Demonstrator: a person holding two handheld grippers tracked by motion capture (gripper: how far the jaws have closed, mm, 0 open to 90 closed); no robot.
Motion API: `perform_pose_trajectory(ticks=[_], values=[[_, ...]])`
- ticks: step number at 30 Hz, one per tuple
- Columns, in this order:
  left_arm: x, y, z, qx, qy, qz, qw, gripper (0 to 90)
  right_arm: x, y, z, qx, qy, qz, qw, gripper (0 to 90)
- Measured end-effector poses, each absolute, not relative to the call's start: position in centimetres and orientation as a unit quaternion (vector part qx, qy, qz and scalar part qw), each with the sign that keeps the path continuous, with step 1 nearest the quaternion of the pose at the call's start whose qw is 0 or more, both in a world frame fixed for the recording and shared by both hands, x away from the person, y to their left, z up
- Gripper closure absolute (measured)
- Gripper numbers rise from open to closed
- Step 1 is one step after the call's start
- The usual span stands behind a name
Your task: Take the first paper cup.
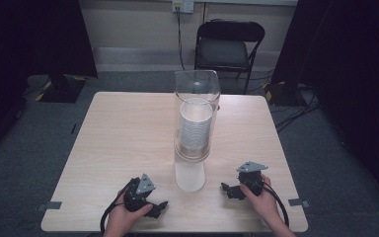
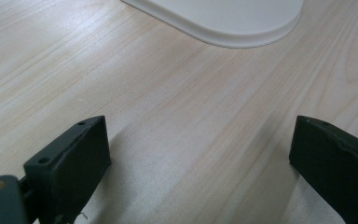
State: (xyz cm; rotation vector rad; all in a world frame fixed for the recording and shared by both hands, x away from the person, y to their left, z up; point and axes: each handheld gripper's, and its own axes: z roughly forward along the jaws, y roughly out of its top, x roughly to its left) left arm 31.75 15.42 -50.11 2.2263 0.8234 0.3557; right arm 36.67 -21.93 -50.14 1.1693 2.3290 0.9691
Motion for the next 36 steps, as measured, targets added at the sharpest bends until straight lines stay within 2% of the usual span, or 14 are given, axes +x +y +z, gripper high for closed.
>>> perform_pose_trajectory(ticks=[13,14,16,17,19,22,25,36], values=[[31.7,15.0,-50.1,0.866,0.326,0.131,0.355,0.0,36.4,-22.0,-50.1,0.399,0.831,0.345,0.175,3.8],[31.7,15.0,-50.1,0.866,0.326,0.131,0.355,0.0,36.3,-21.9,-49.8,0.386,0.833,0.358,0.173,22.1],[31.7,15.0,-50.2,0.866,0.326,0.131,0.356,0.0,36.2,-21.8,-49.5,0.388,0.828,0.365,0.171,19.8],[31.7,15.0,-50.2,0.866,0.326,0.131,0.356,0.0,36.2,-21.7,-49.3,0.387,0.827,0.375,0.164,11.1],[31.7,15.0,-50.2,0.866,0.326,0.131,0.356,0.0,36.1,-21.0,-48.3,0.368,0.825,0.401,0.154,19.7],[31.7,15.0,-50.2,0.866,0.326,0.131,0.355,0.0,36.0,-19.6,-46.8,0.35,0.818,0.429,0.157,14.5],[31.7,15.0,-50.2,0.866,0.325,0.131,0.356,0.0,36.3,-17.8,-45.6,0.336,0.812,0.457,0.136,15.2],[31.7,15.0,-50.1,0.866,0.326,0.131,0.355,0.0,36.9,-13.8,-42.2,0.291,0.801,0.506,0.134,16.1]])
